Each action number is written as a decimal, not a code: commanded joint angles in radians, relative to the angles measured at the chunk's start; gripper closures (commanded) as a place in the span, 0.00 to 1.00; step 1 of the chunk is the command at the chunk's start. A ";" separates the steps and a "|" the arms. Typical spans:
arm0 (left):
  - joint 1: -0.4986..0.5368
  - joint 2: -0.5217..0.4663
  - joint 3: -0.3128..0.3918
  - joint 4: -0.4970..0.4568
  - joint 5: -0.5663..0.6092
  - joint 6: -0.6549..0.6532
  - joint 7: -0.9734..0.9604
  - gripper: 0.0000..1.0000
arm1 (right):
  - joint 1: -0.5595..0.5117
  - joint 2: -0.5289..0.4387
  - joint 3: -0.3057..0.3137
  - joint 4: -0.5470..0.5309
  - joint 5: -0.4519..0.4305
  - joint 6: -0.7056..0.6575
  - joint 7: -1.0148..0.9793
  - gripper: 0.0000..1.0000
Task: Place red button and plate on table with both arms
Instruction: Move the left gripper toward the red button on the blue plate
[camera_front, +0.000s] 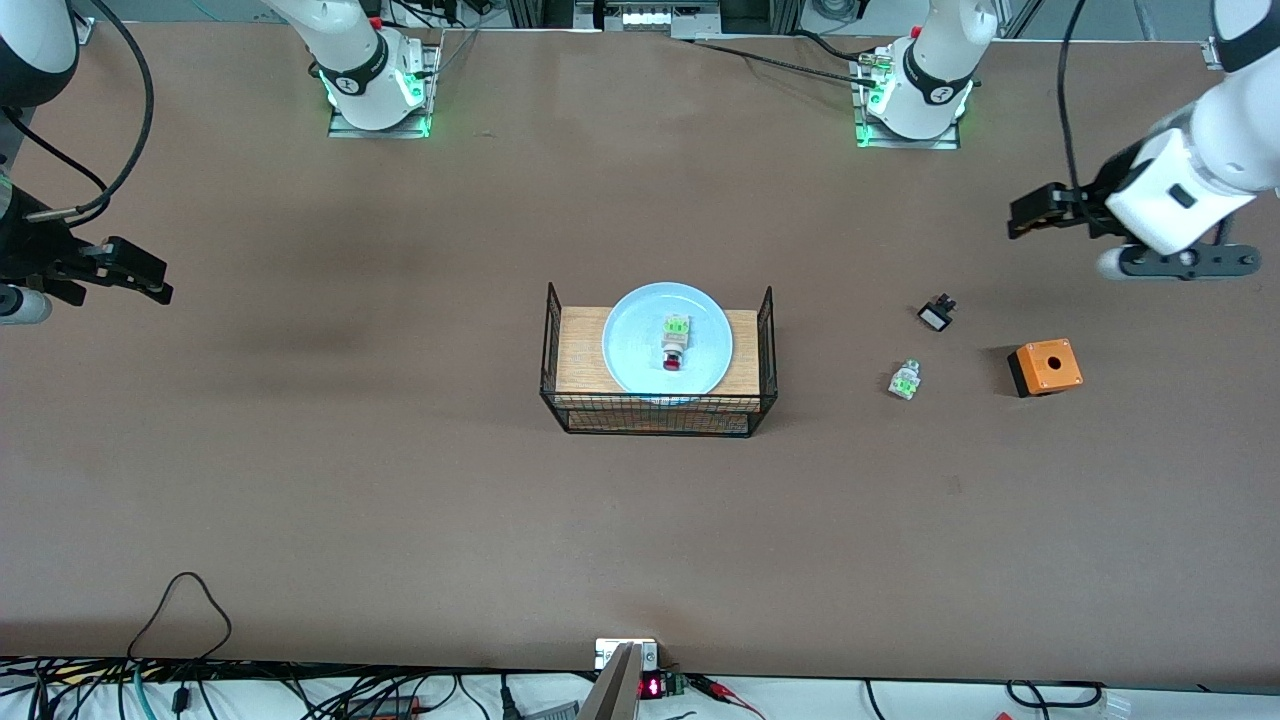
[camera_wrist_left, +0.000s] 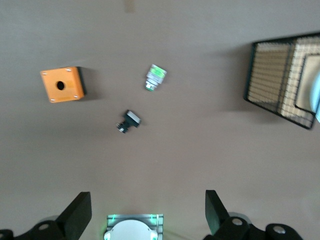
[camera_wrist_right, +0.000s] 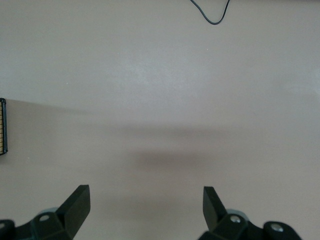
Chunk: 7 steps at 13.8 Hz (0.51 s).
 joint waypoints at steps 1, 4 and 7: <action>-0.100 0.068 -0.027 0.076 -0.027 -0.049 0.003 0.00 | -0.001 0.015 0.004 0.028 -0.010 -0.017 0.007 0.00; -0.254 0.163 -0.043 0.157 -0.053 -0.028 -0.063 0.00 | -0.001 0.015 0.004 0.028 -0.010 -0.017 0.007 0.00; -0.394 0.289 -0.043 0.268 -0.047 0.054 -0.175 0.00 | -0.001 0.015 0.004 0.028 -0.010 -0.014 0.007 0.00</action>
